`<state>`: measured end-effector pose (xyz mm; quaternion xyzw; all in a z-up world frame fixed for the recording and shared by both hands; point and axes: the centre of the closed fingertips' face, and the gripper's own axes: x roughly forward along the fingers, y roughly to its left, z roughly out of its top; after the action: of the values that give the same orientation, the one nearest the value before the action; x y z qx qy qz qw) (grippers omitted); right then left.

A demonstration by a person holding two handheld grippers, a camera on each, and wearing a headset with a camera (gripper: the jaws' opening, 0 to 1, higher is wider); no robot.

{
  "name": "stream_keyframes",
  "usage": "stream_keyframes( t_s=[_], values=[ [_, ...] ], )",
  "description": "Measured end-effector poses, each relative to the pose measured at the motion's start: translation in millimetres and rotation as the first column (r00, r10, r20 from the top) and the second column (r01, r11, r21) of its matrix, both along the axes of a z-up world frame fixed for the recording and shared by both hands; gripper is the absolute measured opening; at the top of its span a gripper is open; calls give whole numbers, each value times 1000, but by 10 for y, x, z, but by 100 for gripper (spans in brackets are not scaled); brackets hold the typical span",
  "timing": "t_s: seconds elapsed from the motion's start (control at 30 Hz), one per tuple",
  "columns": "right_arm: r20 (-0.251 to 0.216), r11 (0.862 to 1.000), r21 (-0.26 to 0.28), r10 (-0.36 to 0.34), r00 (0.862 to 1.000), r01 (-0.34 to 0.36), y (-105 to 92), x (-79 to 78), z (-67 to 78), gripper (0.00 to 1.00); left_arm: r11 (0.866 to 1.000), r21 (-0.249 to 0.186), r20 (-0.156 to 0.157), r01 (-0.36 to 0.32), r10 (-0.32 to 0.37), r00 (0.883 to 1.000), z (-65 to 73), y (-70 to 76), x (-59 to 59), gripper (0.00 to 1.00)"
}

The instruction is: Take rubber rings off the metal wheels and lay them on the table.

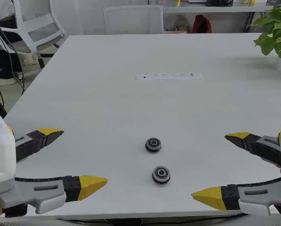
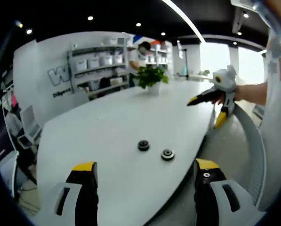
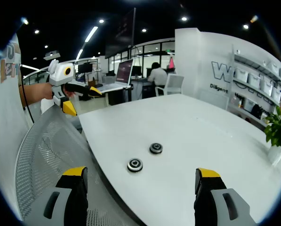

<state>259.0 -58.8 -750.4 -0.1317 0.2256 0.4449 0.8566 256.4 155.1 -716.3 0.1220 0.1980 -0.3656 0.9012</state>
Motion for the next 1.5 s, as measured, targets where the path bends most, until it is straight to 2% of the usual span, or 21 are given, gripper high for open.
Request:
stream_keyframes(
  t_s=[1.5],
  values=[
    [1, 999, -25, 33, 999, -33, -10, 5, -25, 92, 1000, 15, -8, 6, -6, 1000, -26, 20, -4, 83]
  ],
)
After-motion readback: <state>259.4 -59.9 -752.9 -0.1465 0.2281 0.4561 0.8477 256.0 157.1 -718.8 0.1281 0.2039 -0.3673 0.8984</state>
